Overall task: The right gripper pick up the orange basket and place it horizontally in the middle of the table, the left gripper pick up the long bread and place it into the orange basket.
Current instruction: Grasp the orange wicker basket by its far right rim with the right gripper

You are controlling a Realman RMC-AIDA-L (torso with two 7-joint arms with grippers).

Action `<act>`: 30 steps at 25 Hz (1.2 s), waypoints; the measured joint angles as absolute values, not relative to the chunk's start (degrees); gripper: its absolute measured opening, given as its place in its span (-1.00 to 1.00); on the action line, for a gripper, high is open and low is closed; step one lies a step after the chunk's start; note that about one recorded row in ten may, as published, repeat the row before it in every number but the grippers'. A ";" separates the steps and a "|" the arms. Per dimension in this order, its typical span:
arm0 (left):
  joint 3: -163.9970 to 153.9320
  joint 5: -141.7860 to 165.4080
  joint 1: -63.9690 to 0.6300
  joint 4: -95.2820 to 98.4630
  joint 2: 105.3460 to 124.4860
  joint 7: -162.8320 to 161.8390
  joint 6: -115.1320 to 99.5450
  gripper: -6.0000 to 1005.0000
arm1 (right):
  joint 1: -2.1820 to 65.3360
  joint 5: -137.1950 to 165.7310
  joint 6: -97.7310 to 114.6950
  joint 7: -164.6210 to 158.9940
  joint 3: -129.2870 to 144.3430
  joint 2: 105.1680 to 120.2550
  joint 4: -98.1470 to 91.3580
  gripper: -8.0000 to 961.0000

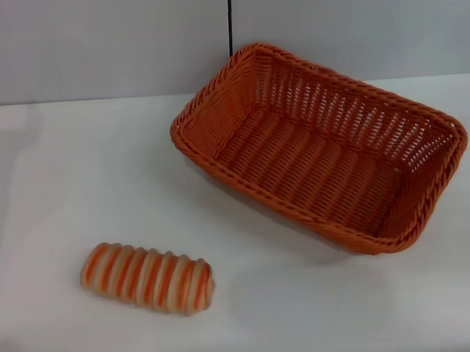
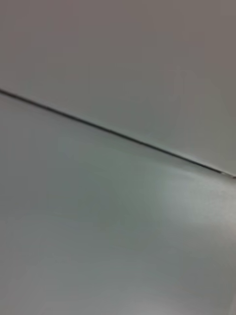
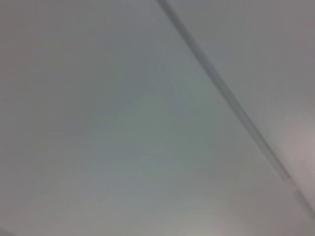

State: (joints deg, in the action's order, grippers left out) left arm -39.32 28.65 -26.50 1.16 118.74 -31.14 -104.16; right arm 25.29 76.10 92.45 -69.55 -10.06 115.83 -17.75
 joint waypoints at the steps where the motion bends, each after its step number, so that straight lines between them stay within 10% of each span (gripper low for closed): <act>1: -38.69 28.64 -26.31 0.92 118.76 -31.35 -104.15 0.56 | 24.96 76.11 92.71 -71.27 -8.07 115.55 -19.41 0.43; 7: -37.93 29.05 -25.94 0.04 118.59 -32.11 -104.19 0.56 | 22.13 76.13 94.23 -84.57 5.58 112.35 -28.19 0.43; 17: -39.08 29.30 -25.05 -0.08 118.57 -31.76 -104.34 0.56 | 24.42 96.93 100.21 -117.46 21.15 99.78 -38.32 0.42; 30: -42.65 29.59 -24.29 0.00 118.74 -32.26 -105.00 0.56 | 37.19 132.05 105.36 -128.05 25.53 96.26 -40.95 0.41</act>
State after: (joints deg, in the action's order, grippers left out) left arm -42.65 29.59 -24.29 0.00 118.74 -32.26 -105.00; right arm 37.19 132.05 105.36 -128.05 25.53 96.26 -40.95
